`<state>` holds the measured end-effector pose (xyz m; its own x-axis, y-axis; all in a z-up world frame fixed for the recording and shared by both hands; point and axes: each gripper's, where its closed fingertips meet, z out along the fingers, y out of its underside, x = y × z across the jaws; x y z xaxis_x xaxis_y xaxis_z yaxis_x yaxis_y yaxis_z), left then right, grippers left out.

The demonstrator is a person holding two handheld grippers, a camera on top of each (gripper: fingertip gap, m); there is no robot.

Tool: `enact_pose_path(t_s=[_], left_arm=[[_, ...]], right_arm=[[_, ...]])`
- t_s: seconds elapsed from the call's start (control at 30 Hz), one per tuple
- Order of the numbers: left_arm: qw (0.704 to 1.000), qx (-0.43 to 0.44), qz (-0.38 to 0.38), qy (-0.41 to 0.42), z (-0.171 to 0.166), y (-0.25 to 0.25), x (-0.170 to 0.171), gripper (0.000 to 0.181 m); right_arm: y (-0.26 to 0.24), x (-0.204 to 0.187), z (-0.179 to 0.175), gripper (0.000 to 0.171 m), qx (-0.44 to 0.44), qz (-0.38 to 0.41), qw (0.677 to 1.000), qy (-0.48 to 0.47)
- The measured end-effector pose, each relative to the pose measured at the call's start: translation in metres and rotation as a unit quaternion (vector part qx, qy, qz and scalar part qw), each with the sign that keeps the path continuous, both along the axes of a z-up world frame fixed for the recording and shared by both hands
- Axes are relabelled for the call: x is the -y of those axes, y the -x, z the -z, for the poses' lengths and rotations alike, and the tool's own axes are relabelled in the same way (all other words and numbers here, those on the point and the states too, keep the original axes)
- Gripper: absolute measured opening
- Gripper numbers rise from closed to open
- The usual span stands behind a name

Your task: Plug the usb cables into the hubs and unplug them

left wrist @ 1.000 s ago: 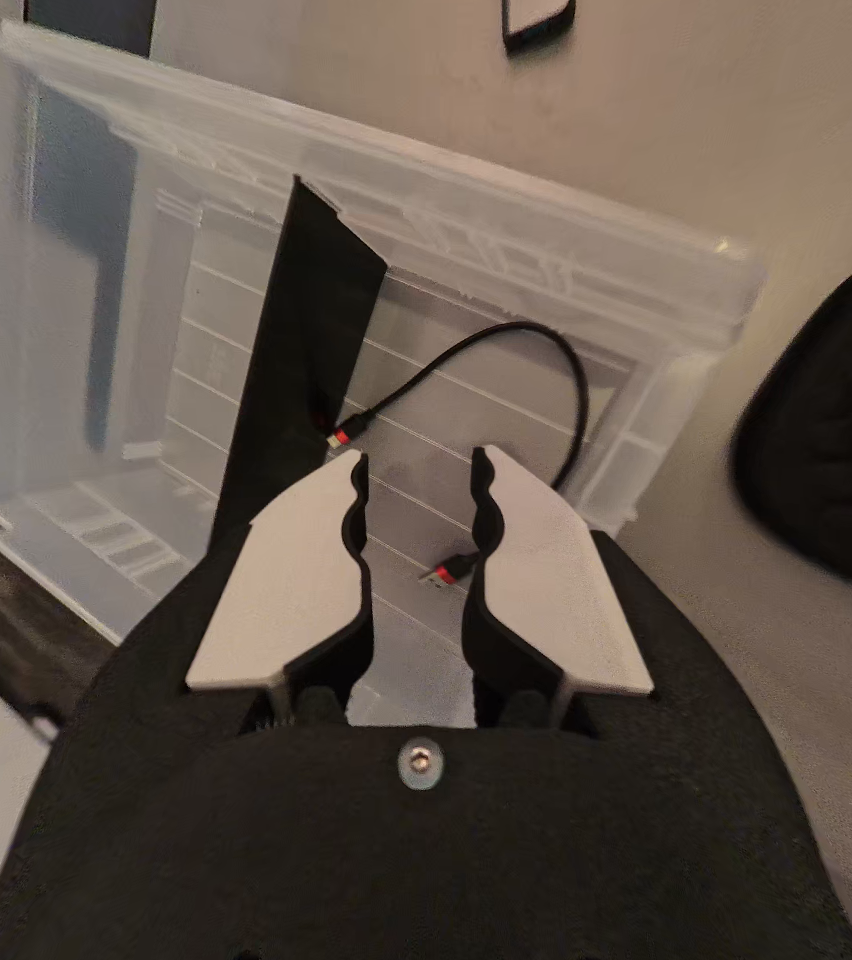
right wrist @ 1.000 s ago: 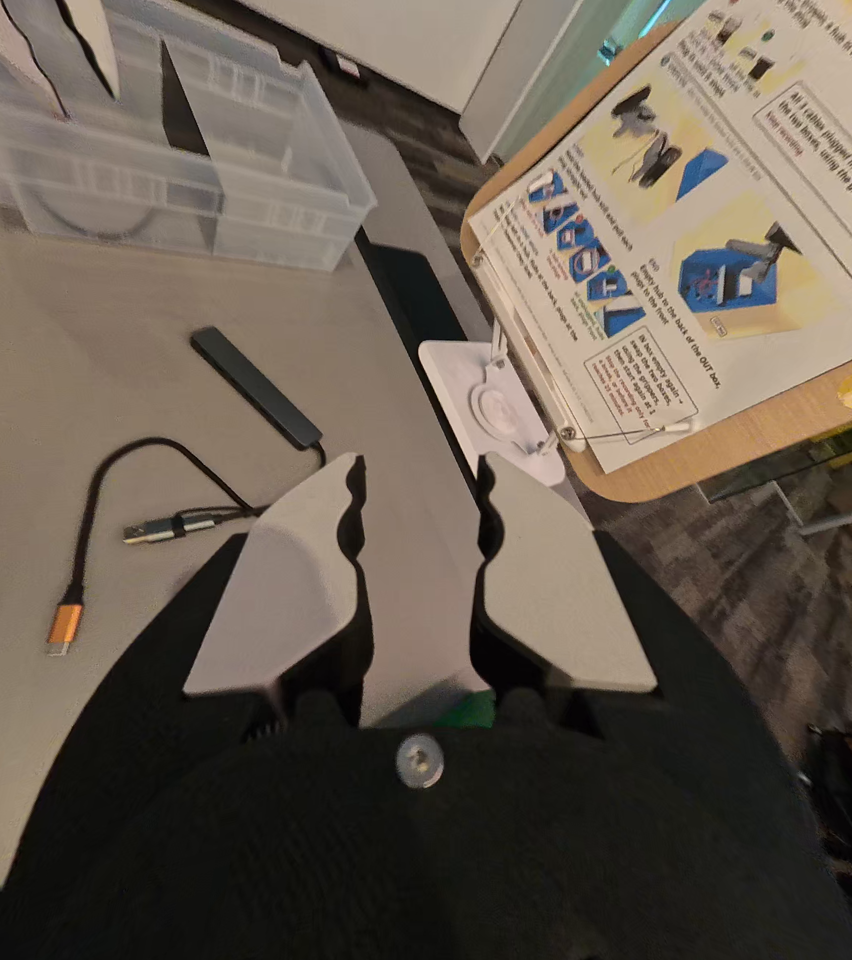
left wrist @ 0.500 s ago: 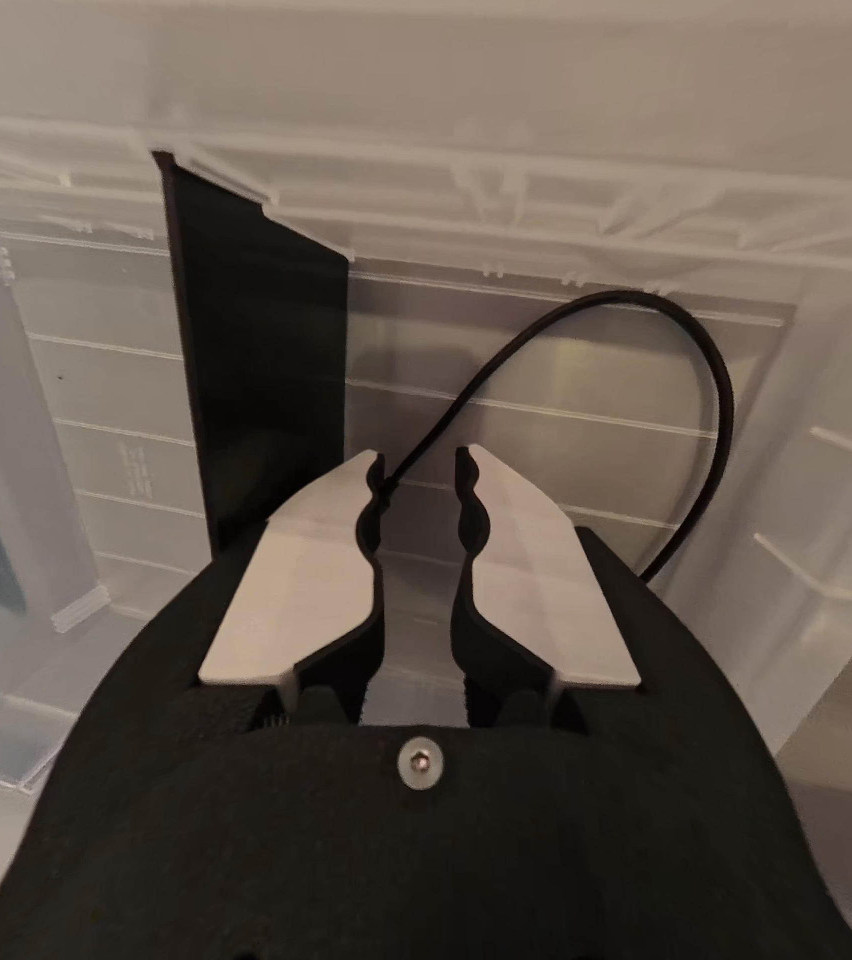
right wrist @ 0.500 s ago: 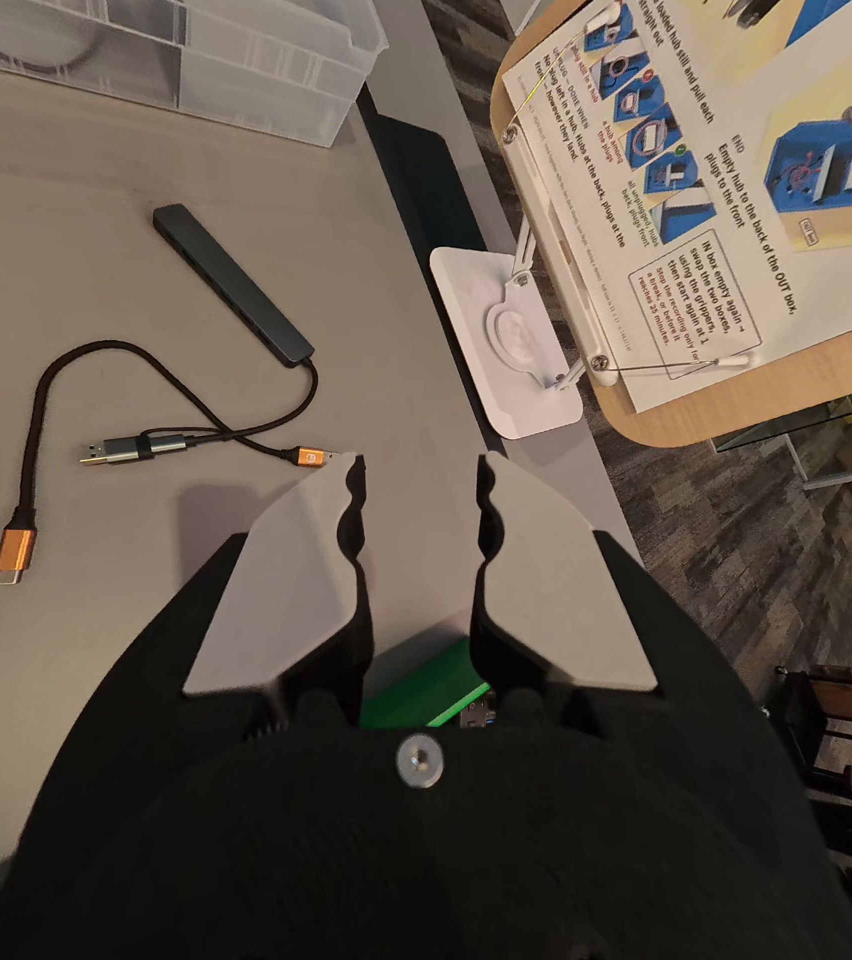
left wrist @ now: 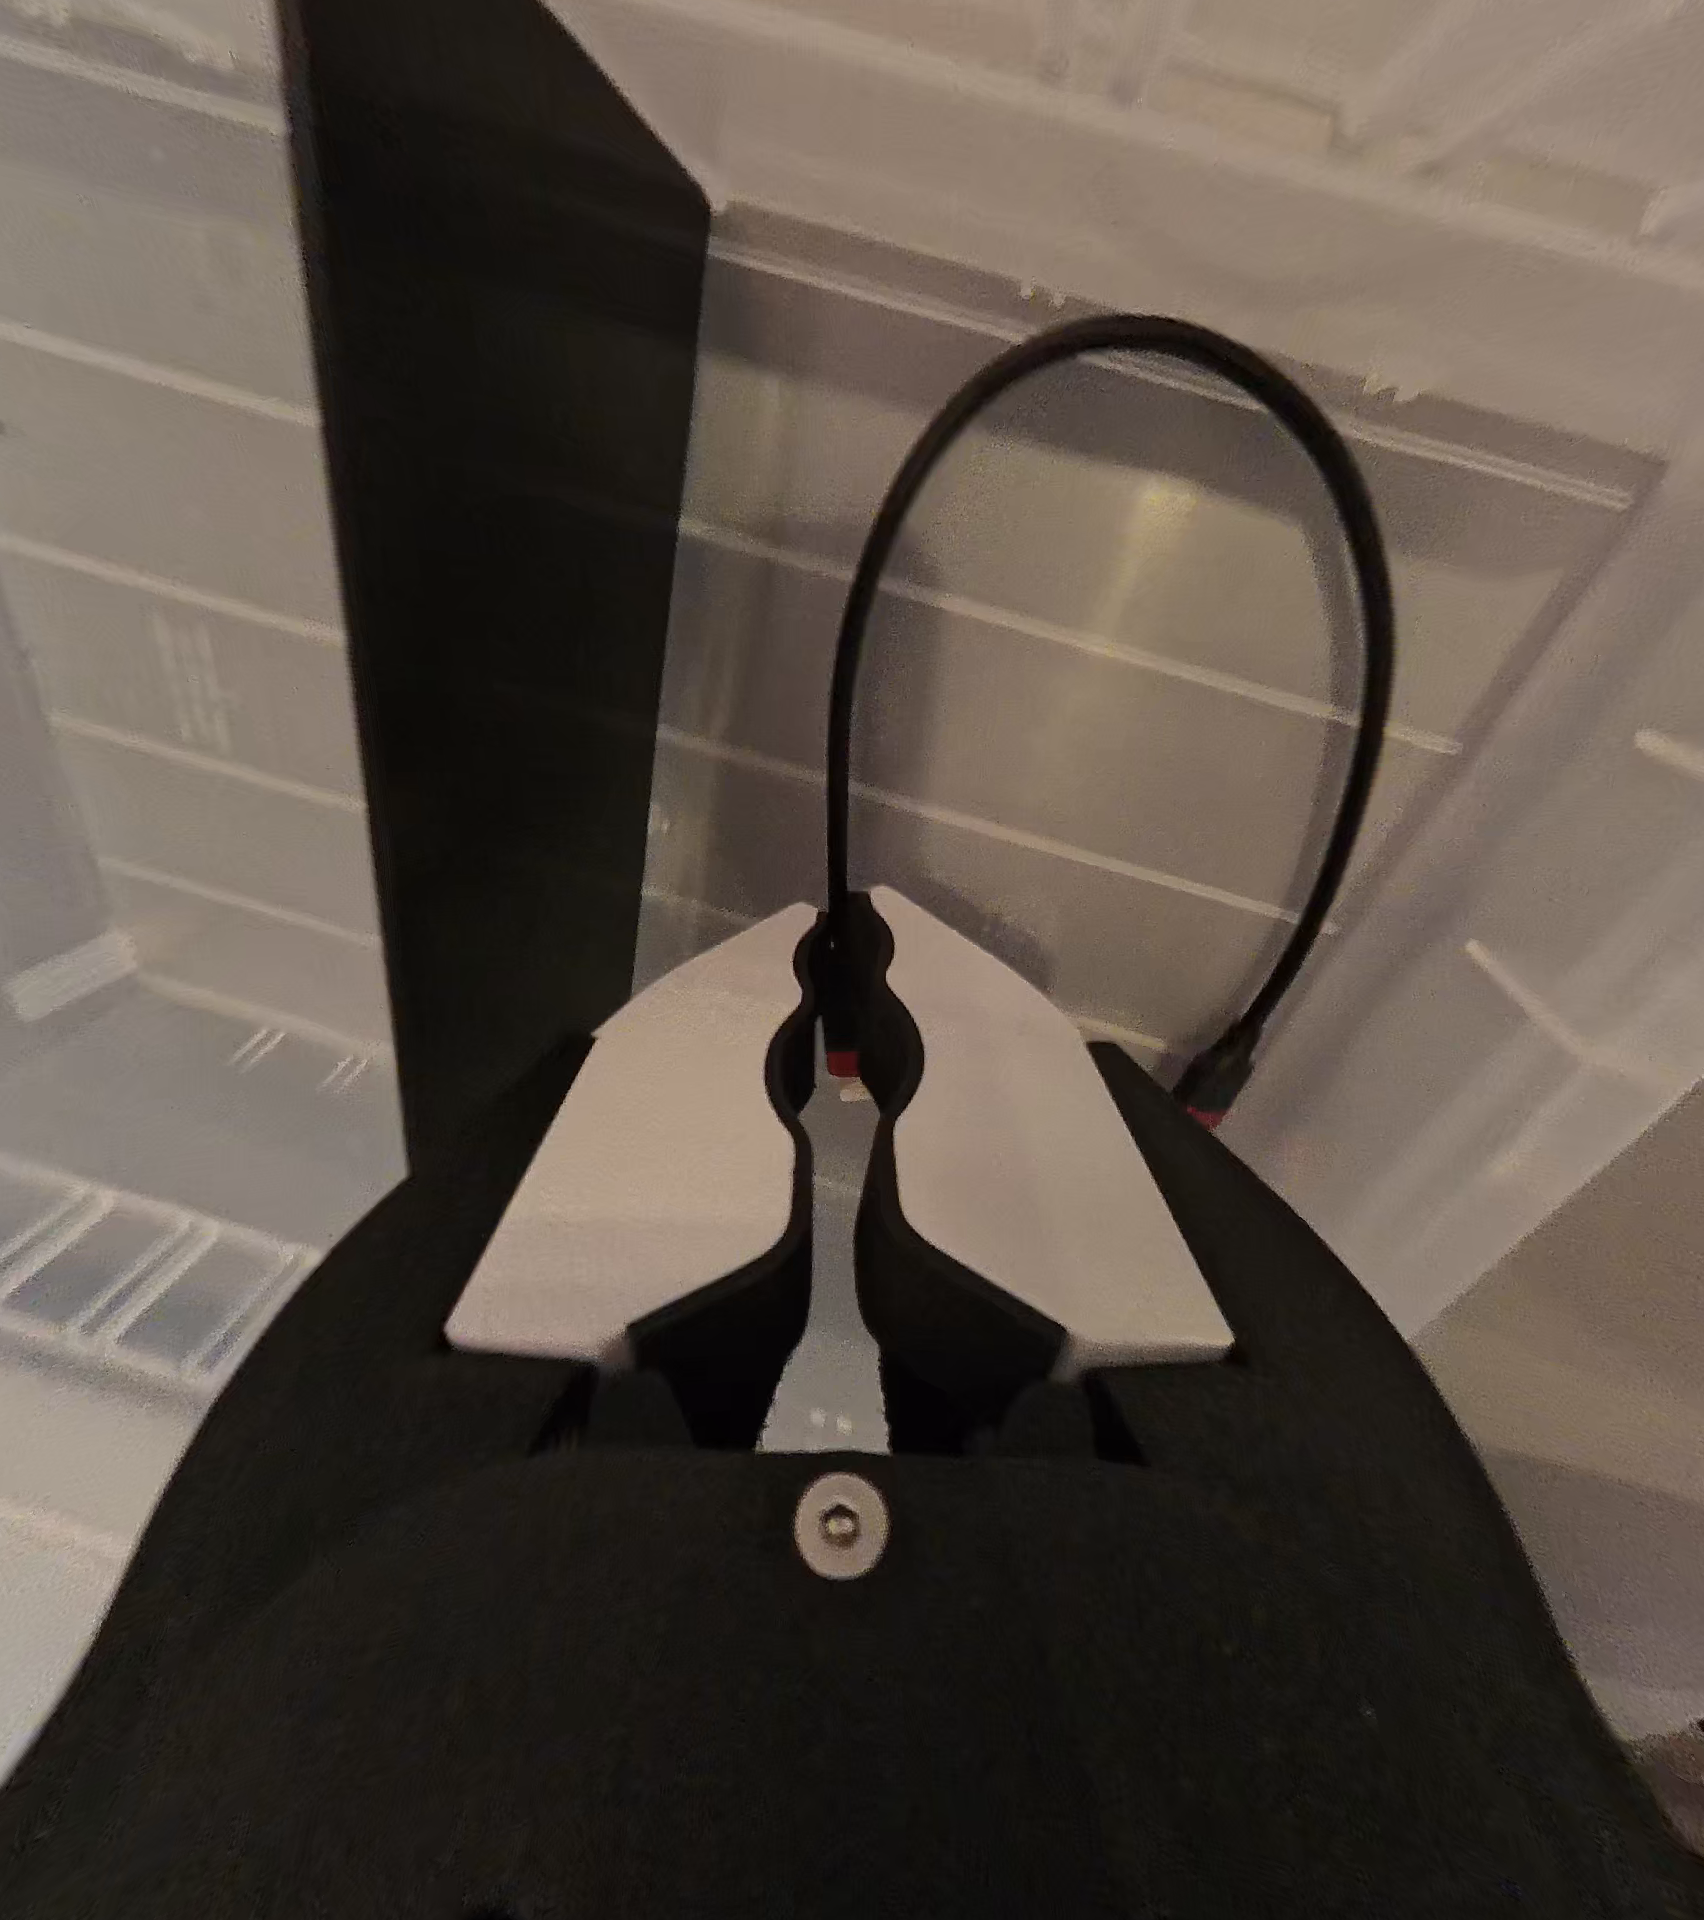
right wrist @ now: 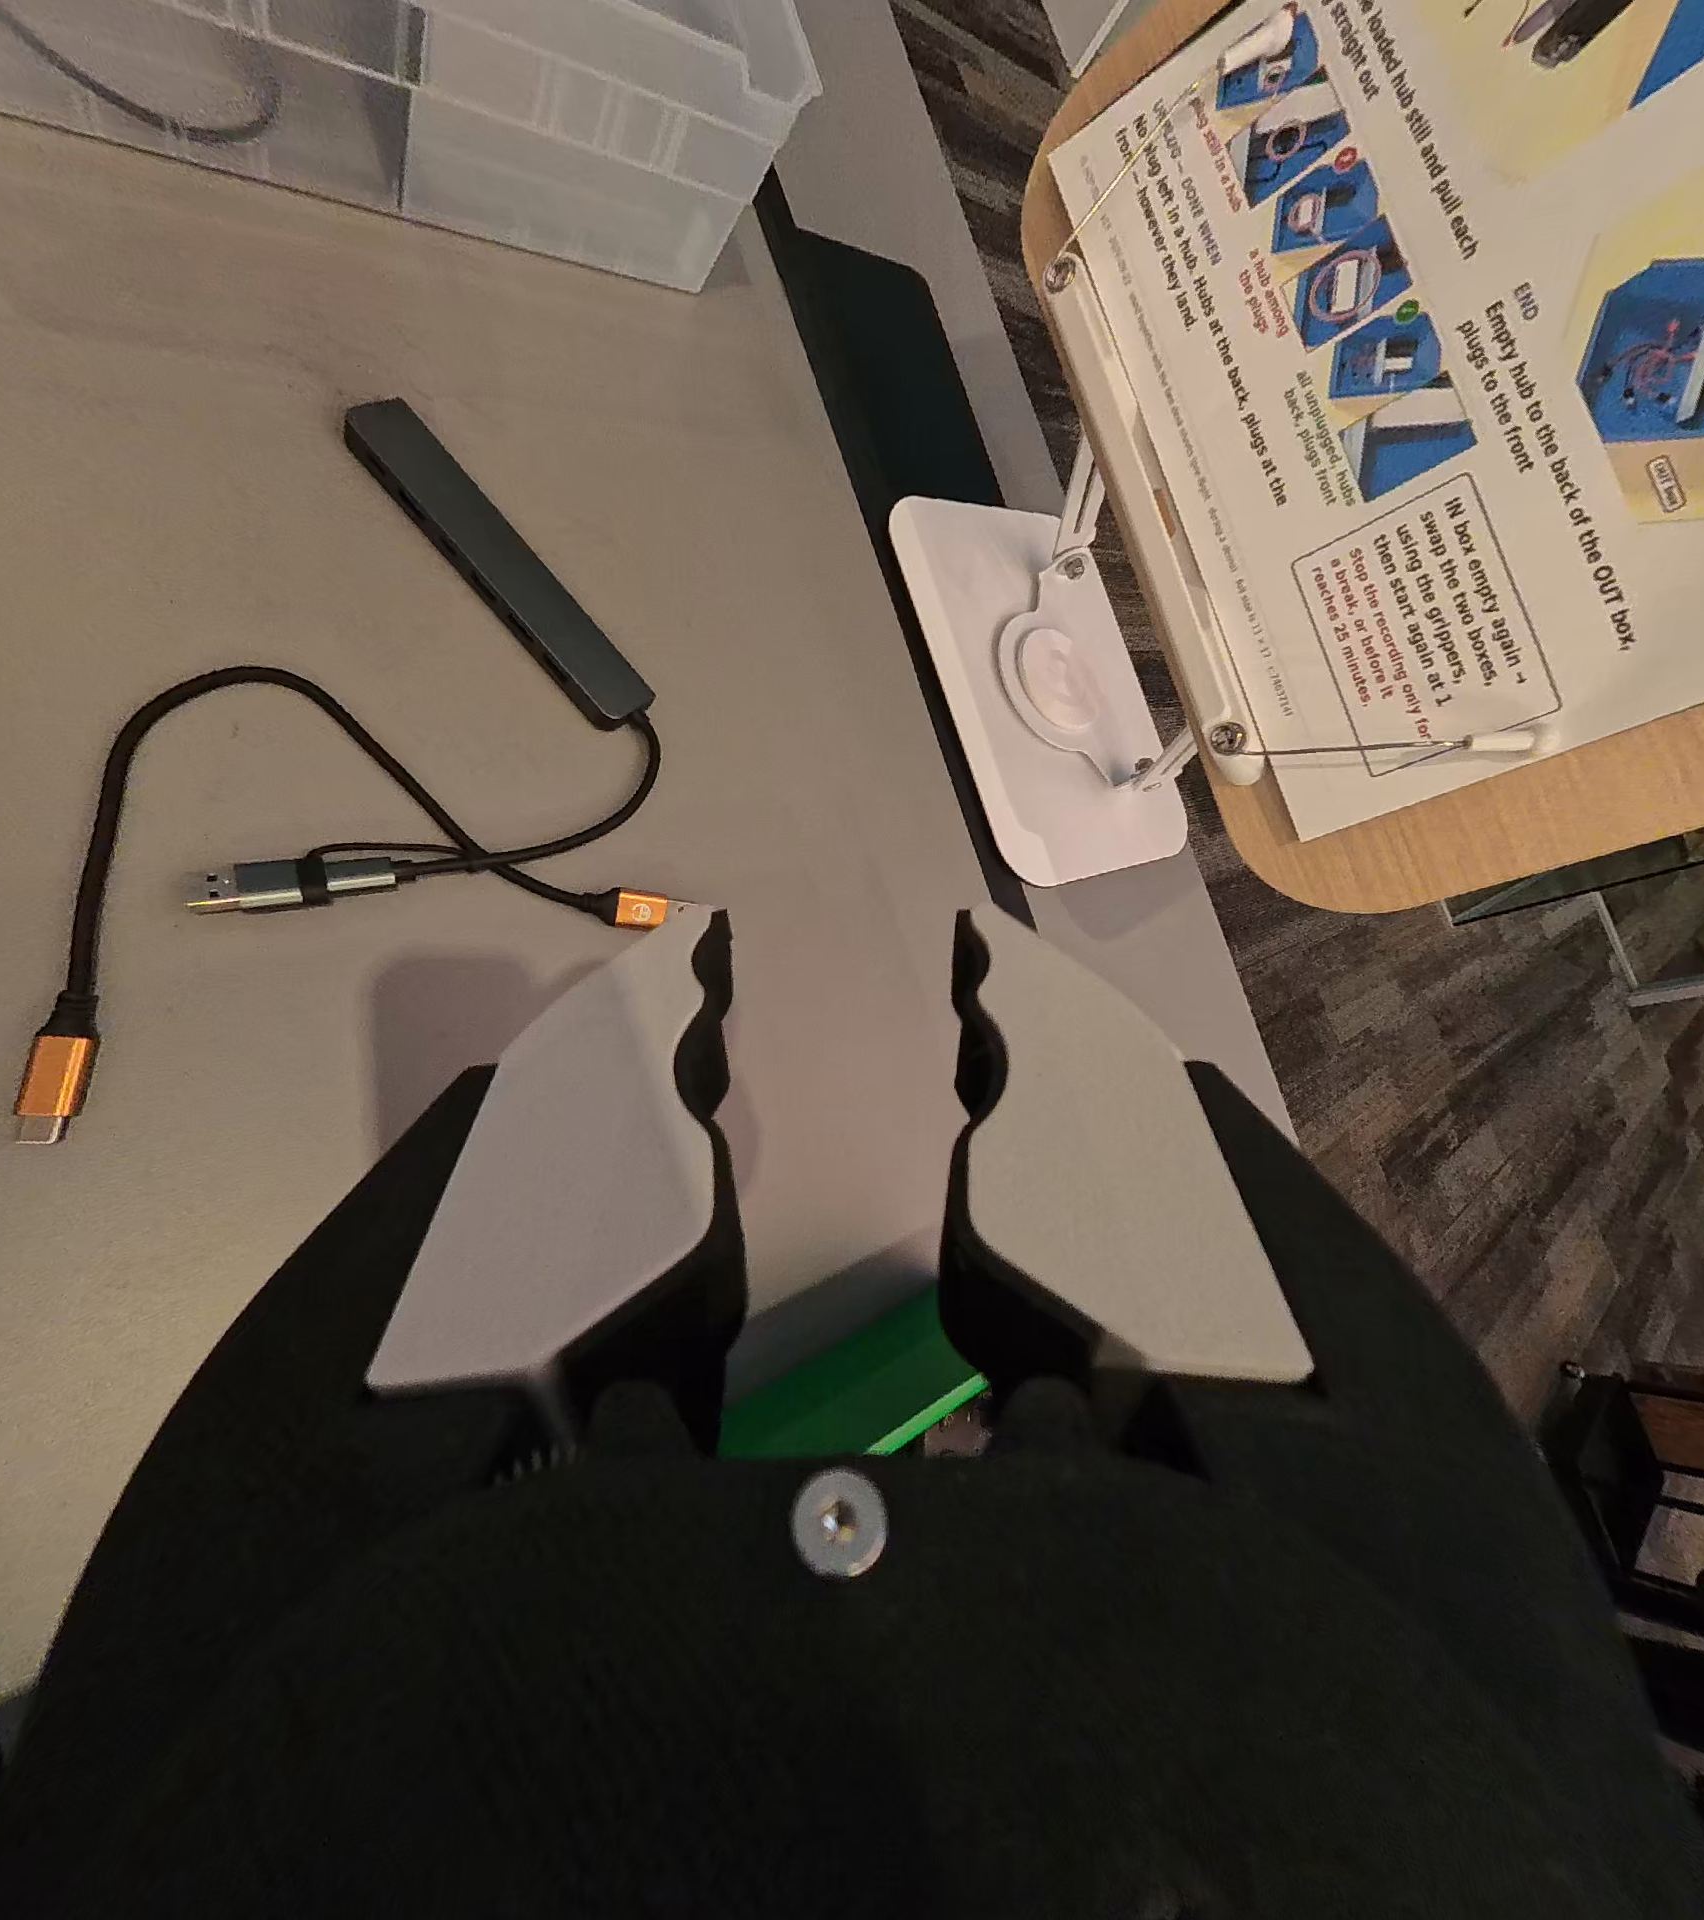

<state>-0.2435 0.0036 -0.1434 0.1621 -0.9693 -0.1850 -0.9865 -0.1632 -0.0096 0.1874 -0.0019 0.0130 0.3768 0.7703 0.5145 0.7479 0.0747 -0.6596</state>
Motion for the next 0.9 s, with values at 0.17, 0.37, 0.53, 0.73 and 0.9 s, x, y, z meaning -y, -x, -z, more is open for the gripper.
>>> enact_pose_path(t_s=[0.17, 0.37, 0.53, 0.73, 0.9], left_arm=[[0.999, -0.012, -0.014, -0.050, -0.035, 0.005, 0.000, 0.001], [0.994, -0.045, -0.007, -0.098, -0.090, 0.003, 0.007, 0.001], [0.988, -0.084, 0.000, -0.132, -0.138, -0.003, 0.014, 0.001], [0.978, -0.102, 0.017, -0.181, -0.206, -0.034, 0.026, 0.001], [0.973, -0.075, 0.052, -0.211, -0.261, -0.088, 0.049, 0.001]], right_arm=[[0.005, 0.002, -0.004, 0.042, -0.002, -0.008, 1.000, -0.007], [0.014, 0.006, -0.005, 0.042, -0.001, -0.022, 1.000, -0.013], [0.020, 0.010, -0.007, 0.042, -0.006, -0.033, 0.999, -0.015], [0.022, 0.016, -0.020, 0.042, -0.018, -0.045, 0.998, -0.032], [0.007, 0.025, -0.042, 0.042, -0.057, -0.044, 0.996, -0.050]])
